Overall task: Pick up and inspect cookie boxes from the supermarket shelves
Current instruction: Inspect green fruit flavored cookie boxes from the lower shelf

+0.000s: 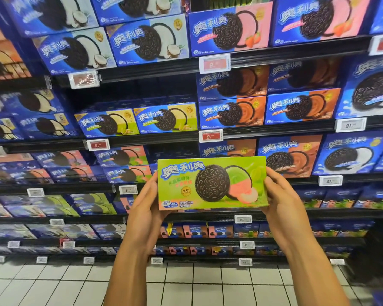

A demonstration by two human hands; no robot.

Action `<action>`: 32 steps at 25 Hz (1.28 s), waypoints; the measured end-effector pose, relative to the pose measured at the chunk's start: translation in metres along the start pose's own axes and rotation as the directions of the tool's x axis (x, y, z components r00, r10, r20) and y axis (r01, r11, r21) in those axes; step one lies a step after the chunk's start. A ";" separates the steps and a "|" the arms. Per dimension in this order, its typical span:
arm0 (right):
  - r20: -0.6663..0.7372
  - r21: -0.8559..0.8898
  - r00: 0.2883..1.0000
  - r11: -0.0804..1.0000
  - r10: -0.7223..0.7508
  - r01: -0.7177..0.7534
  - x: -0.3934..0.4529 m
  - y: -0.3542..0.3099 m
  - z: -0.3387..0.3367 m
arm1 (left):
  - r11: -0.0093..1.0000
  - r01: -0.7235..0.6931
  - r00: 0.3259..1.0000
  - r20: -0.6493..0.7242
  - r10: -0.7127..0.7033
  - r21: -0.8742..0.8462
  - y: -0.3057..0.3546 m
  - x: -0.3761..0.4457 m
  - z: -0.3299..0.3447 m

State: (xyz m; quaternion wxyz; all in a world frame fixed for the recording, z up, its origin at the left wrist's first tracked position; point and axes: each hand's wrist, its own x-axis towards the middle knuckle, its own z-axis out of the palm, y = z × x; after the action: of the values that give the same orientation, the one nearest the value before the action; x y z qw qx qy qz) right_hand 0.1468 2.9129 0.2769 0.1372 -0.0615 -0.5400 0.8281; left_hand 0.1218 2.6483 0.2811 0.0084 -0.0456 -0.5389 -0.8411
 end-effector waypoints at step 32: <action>0.046 -0.091 0.933 0.928 -0.357 0.360 -0.004 0.008 0.007 | 0.846 -0.342 0.915 -0.060 0.399 0.408 0.012 -0.006 0.013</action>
State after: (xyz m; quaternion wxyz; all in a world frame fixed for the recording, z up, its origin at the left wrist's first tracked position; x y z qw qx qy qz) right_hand 0.1479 2.9025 0.2726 0.2754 0.0434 -0.5839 0.7625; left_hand 0.1291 2.6545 0.2969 0.2181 -0.0863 -0.6740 -0.7005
